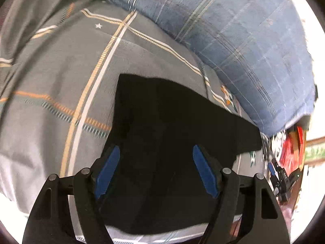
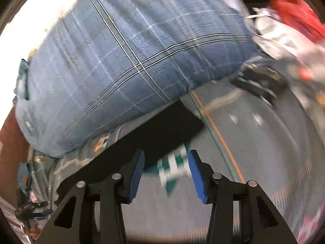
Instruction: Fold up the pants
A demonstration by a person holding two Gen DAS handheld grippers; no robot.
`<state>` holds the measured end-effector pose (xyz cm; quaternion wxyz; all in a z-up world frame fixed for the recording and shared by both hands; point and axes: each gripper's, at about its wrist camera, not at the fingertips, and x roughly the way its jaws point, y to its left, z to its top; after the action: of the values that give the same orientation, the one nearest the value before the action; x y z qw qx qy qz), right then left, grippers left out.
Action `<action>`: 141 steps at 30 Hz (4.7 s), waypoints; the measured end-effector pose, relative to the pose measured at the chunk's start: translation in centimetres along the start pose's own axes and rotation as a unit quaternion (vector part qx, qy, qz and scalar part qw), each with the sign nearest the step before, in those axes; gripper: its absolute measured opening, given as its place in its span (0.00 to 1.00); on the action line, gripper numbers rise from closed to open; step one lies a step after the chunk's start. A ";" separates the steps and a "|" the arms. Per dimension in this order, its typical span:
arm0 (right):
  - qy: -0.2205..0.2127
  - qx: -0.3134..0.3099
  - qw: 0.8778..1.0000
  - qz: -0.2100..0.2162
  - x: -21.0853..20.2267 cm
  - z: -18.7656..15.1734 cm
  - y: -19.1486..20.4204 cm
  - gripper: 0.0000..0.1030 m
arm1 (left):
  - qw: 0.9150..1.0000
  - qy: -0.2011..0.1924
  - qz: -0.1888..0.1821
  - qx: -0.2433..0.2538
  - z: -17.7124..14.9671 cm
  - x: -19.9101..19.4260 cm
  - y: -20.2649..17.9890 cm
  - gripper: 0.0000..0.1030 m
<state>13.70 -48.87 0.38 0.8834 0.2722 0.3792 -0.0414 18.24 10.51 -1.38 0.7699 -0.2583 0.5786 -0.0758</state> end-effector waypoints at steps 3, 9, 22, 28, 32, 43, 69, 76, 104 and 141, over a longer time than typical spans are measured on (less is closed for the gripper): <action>0.030 -0.033 0.998 -0.035 4.7 3.3 1.0 0.46 | 0.999 0.015 -0.004 -0.028 2.5 1.4 0.0 0.72; 0.069 -0.078 0.992 -0.075 11.9 6.5 1.4 0.49 | 0.997 0.005 0.000 -0.071 5.8 1.7 1.8 0.72; 0.059 -0.225 0.964 -0.131 13.4 4.1 5.2 0.00 | 0.998 0.026 0.051 0.022 6.7 4.7 -1.0 0.07; -0.017 -0.184 0.976 -0.114 6.8 3.5 4.6 0.00 | 0.988 -0.058 0.113 0.089 3.9 1.9 -3.2 0.07; -0.062 -0.161 0.980 -0.102 1.2 1.8 3.2 0.00 | 0.978 -0.128 0.116 0.119 1.0 -1.9 -4.8 0.04; -0.015 -0.023 0.999 -0.027 1.6 2.8 -1.2 0.37 | 0.985 -0.103 0.094 0.097 0.6 -2.0 -3.8 0.04; -0.050 -0.171 0.982 -0.065 5.6 3.0 4.8 0.06 | 0.982 -0.091 0.122 0.115 2.1 2.7 -5.2 0.09; -0.133 -0.121 0.983 -0.033 -4.5 -3.5 1.4 0.06 | 0.972 -0.169 0.094 0.133 -3.9 -4.7 -3.6 0.05; -0.054 0.122 0.984 0.118 -8.3 -17.1 -3.5 0.51 | 0.998 -0.042 -0.040 0.009 -2.4 -3.1 -0.1 0.55; -0.085 0.198 0.963 0.162 -8.0 -13.9 -5.9 0.00 | 0.998 -0.022 -0.033 0.041 -0.7 -2.9 -5.4 0.03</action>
<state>-2.57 -47.86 -4.58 0.8358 0.4951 0.2375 0.0048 17.68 6.90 3.62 0.7894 -0.2475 0.5489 -0.1193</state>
